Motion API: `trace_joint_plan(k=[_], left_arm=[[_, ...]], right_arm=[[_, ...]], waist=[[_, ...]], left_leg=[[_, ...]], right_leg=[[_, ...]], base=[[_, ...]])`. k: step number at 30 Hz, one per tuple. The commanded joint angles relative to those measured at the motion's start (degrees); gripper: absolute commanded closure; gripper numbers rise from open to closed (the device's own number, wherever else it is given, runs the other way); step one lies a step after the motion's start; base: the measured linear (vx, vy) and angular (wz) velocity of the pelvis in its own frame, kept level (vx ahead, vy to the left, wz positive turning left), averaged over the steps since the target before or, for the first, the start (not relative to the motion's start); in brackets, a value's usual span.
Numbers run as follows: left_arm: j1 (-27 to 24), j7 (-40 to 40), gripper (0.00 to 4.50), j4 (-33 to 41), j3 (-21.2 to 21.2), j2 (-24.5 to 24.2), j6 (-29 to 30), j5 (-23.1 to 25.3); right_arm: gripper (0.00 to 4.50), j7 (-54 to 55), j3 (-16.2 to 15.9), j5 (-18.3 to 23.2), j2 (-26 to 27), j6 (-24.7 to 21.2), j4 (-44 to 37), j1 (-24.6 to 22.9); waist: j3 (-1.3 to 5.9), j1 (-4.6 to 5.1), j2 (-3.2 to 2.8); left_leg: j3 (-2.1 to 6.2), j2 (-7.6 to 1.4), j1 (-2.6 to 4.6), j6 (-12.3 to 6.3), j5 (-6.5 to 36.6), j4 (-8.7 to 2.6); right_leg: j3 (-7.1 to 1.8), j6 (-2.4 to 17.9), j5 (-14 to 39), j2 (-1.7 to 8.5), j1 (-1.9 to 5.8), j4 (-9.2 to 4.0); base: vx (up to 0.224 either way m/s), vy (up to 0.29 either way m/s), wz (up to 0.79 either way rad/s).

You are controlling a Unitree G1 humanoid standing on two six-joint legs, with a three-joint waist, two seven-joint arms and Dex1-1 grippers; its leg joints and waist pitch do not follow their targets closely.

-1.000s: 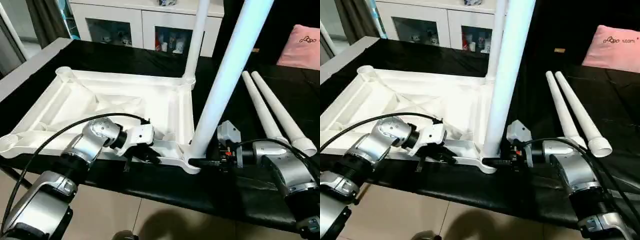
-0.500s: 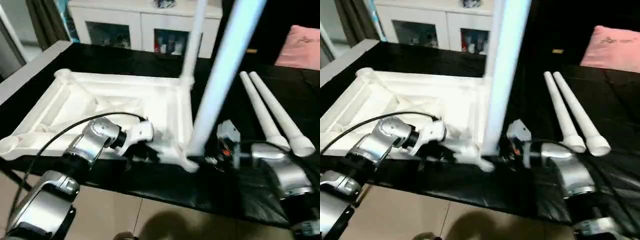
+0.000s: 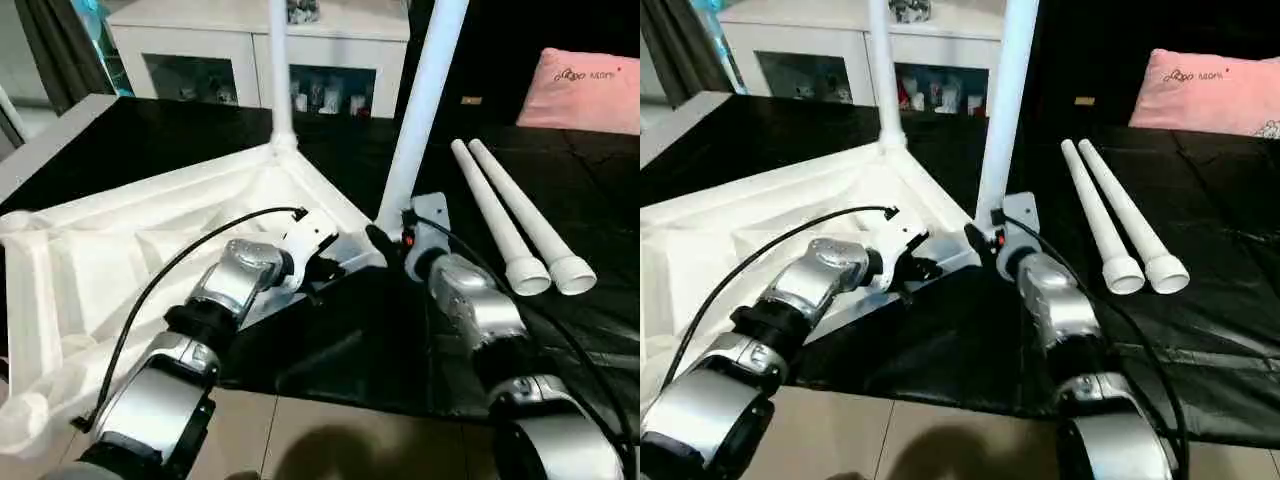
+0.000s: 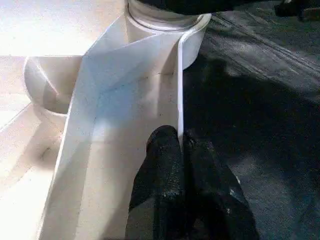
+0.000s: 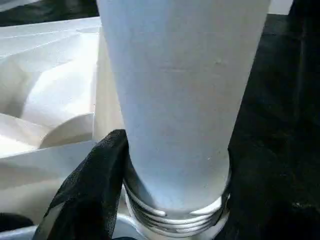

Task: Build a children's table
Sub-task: Rotate leg to tighten

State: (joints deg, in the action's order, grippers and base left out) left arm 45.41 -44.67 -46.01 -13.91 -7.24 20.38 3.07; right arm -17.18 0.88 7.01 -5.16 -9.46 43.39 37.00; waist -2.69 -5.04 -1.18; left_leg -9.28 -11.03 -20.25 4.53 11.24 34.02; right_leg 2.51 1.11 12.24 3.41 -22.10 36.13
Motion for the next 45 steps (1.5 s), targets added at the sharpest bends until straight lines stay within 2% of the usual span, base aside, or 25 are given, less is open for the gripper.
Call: trace_joint_plan(k=[1,4,6,9,12,13,16,17,18,19,20,21,24,25,26,28,30,32,34,39,41,42,45], left_arm=[[4.1,2.5,4.5,2.0,1.2,0.7,-2.3,-0.5],[3.6,2.5,4.5,2.3,0.9,0.3,-2.1,0.3],[3.4,2.3,4.5,2.3,0.8,0.0,-2.1,0.5],[2.9,2.0,4.5,2.3,0.5,-0.9,-2.4,1.0],[2.4,1.0,4.5,2.7,0.5,-1.9,-2.5,0.8],[2.4,0.9,4.5,2.7,0.5,-2.0,-2.5,0.8],[1.9,-0.3,4.5,2.8,0.5,-3.1,-3.0,1.0],[1.9,-0.4,4.5,2.7,0.5,-3.3,-3.1,1.0],[1.7,-1.0,4.5,2.2,0.4,-3.9,-3.9,1.3],[1.7,-1.0,4.5,2.2,0.4,-3.9,-3.9,1.3],[1.7,-1.1,4.5,2.0,0.4,-4.1,-4.2,1.4],[1.3,-2.7,4.5,2.0,-0.1,-4.7,-5.5,1.4],[0.5,-5.7,4.5,2.6,-1.1,-5.8,-7.7,1.4],[0.0,-7.1,4.5,3.1,-1.4,-6.2,-8.2,1.3],[0.0,-7.3,4.5,3.2,-1.5,-6.3,-8.3,1.2],[-1.0,-11.4,4.5,4.6,-2.4,-7.8,-10.8,0.8],[-1.4,-13.1,4.5,5.1,-2.9,-8.4,-11.5,0.6],[-2.5,-19.7,4.5,6.6,-4.4,-10.3,-15.2,-0.1],[-2.7,-21.3,4.5,6.8,-4.9,-10.9,-16.1,-0.1],[-2.8,-27.4,4.5,7.1,-7.3,-12.9,-19.6,0.7],[-2.8,-28.5,4.5,7.2,-7.6,-13.2,-20.1,0.6],[-2.9,-31.0,4.5,7.8,-8.5,-14.0,-21.3,0.7],[-3.1,-33.5,4.5,8.5,-9.3,-14.8,-22.5,0.9]], right_arm=[[1.84,-0.8,-2.3,-1.1,3.1,-2.8,6.1,-2.2],[1.84,-1.0,-0.9,-0.1,3.0,-1.5,7.4,-1.8],[1.28,-1.3,-0.4,0.3,2.8,-0.6,7.3,-1.8],[1.04,-2.6,-0.3,0.5,1.9,0.9,5.1,-2.5],[0.79,-4.8,-1.3,-0.7,-0.5,1.7,0.0,-4.9],[0.66,-4.9,-1.3,-0.7,-0.7,1.8,-0.5,-5.2],[0.55,-9.0,-0.2,2.2,-2.9,-0.6,-9.0,-9.0],[0.46,-9.7,-0.2,2.5,-3.3,-1.0,-10.2,-9.6],[0.24,-12.9,-0.4,4.3,-4.8,-2.3,-15.0,-12.0],[0.18,-12.9,-0.4,4.3,-4.8,-2.3,-15.0,-12.0],[0.16,-14.0,-0.3,5.1,-5.2,-2.8,-16.5,-12.9],[0.1,-16.3,0.1,6.5,-7.0,-4.1,-20.1,-14.6],[0.04,-18.8,0.3,6.3,-9.6,-3.2,-23.4,-15.9],[0.04,-19.2,0.5,6.2,-10.5,-3.1,-24.2,-16.1],[0.04,-19.3,0.6,6.1,-10.6,-3.1,-24.4,-16.1],[0.04,-24.3,-1.0,5.4,-15.1,-3.0,-27.7,-17.3],[0.04,-26.2,-1.3,5.9,-16.4,-4.0,-28.6,-17.5],[0.04,-31.5,-2.4,6.6,-20.0,-4.8,-30.2,-17.5],[0.04,-33.2,-3.0,6.7,-21.1,-4.6,-30.5,-17.5],[0.04,-43.6,-6.9,7.3,-25.7,-4.2,-32.5,-17.6],[0.04,-45.1,-7.6,7.4,-26.2,-4.2,-32.7,-17.5],[0.04,-47.9,-9.2,6.9,-27.1,-3.6,-32.4,-17.0],[0.04,-50.3,-11.0,5.6,-27.4,-1.5,-31.1,-16.5]], waist=[[3.59,-0.02,-0.03],[3.42,0.08,-0.16],[3.28,0.11,-0.2],[3.17,0.11,0.0],[3.31,-0.09,0.28],[3.25,-0.03,0.16],[3.47,-0.15,0.13],[3.5,-0.26,0.2],[3.76,-0.22,0.05],[3.99,-0.38,0.15],[4.23,-0.21,0.27],[4.02,-0.3,0.19],[3.91,-0.31,0.14],[3.86,-0.34,-0.14],[3.84,-0.33,-0.04],[3.7,-0.41,0.22],[3.69,-0.55,0.1],[3.7,-0.62,0.17],[3.66,-0.85,0.02],[3.78,-1.72,0.22],[3.81,-1.94,0.31],[3.84,-2.04,0.34],[3.8,-2.27,0.33]], left_leg=[[0.37,-1.47,-0.22,-1.4,5.7,-3.84],[0.26,-1.51,-0.07,-1.35,7.9,-3.95],[0.29,-1.54,-0.02,-1.13,9.0,-4.09],[0.26,-1.6,0.12,-0.88,10.3,-4.25],[0.33,-1.55,-0.3,-1.42,8.1,-4.2],[0.27,-1.52,-0.31,-1.81,7.8,-4.13],[0.31,-1.53,-0.38,-2.7,6.2,-4.0],[0.23,-1.49,-0.37,-3.13,5.6,-3.85],[0.43,-1.52,-0.66,-3.72,3.7,-3.75],[0.4,-1.5,-0.68,-4.26,2.5,-3.53],[0.44,-1.43,-1.0,-5.02,0.4,-3.26],[0.3,-1.35,-0.94,-6.01,0.8,-3.17],[0.28,-1.54,-0.88,-6.06,2.2,-3.25],[0.27,-1.55,-0.85,-5.69,2.9,-3.26],[0.27,-1.57,-0.82,-5.54,3.1,-3.32],[0.22,-1.62,-0.76,-4.89,4.4,-3.4],[0.24,-1.76,-0.78,-4.94,4.6,-3.42],[0.23,-1.75,-0.71,-4.96,4.7,-3.44],[0.13,-1.87,-0.61,-4.87,4.9,-3.38],[-0.06,-2.13,-0.6,-5.32,4.4,-3.21],[-0.02,-2.09,-0.71,-5.63,4.1,-3.14],[-0.03,-2.12,-0.65,-5.68,4.1,-3.12],[-0.06,-2.16,-0.67,-5.22,4.5,-3.15]], right_leg=[[-2.33,13.7,0.0,4.3,3.03,-4.21],[-2.42,13.8,1.9,4.46,2.98,-4.56],[-2.44,13.6,3.9,4.47,2.96,-4.77],[-2.49,13.1,6.3,4.47,2.84,-5.05],[-2.47,12.6,3.9,4.42,3.25,-4.75],[-2.48,12.4,3.6,4.44,3.09,-4.83],[-2.5,12.4,1.7,4.38,3.25,-4.73],[-2.55,12.4,0.1,4.24,3.26,-4.67],[-2.47,12.9,-3.4,4.25,3.43,-4.15],[-2.41,12.8,-5.8,4.15,3.51,-3.99],[-2.37,13.5,-10.5,4.12,3.46,-3.36],[-2.25,14.1,-12.1,3.93,3.28,-3.49],[-2.23,14.5,-10.4,4.12,3.15,-3.65],[-2.28,14.5,-9.2,4.18,3.14,-3.69],[-2.29,14.4,-8.6,4.18,3.16,-3.83],[-2.33,14.3,-6.6,4.19,3.23,-4.03],[-2.41,14.3,-6.3,4.25,3.23,-3.97],[-2.35,14.3,-5.8,4.18,3.17,-4.0],[-2.36,14.4,-5.5,4.21,2.96,-3.97],[-2.34,14.7,-6.3,4.24,2.9,-3.6],[-2.31,14.6,-6.7,4.31,2.92,-3.49],[-2.27,14.6,-6.2,4.35,2.84,-3.5],[-2.29,14.3,-4.4,4.39,2.75,-3.58]], base=[[0.0,0.0,0.0],[0.0,0.0,0.0],[0.0,0.0,0.0],[0.0,0.0,0.0],[0.0,0.0,0.0],[0.0,0.0,0.0],[0.0,0.0,0.0],[0.0,0.0,0.0],[0.0,0.0,0.0],[0.0,0.0,0.0],[0.0,0.0,0.0],[0.0,0.0,0.0],[0.0,0.0,0.0],[0.0,0.0,0.0],[0.0,0.0,0.0],[0.0,0.0,0.0],[0.0,0.0,0.0],[0.0,0.0,0.0],[0.0,0.0,0.0],[0.0,0.0,0.0],[0.0,0.0,0.0],[0.0,0.0,0.0],[0.0,0.0,0.0]])
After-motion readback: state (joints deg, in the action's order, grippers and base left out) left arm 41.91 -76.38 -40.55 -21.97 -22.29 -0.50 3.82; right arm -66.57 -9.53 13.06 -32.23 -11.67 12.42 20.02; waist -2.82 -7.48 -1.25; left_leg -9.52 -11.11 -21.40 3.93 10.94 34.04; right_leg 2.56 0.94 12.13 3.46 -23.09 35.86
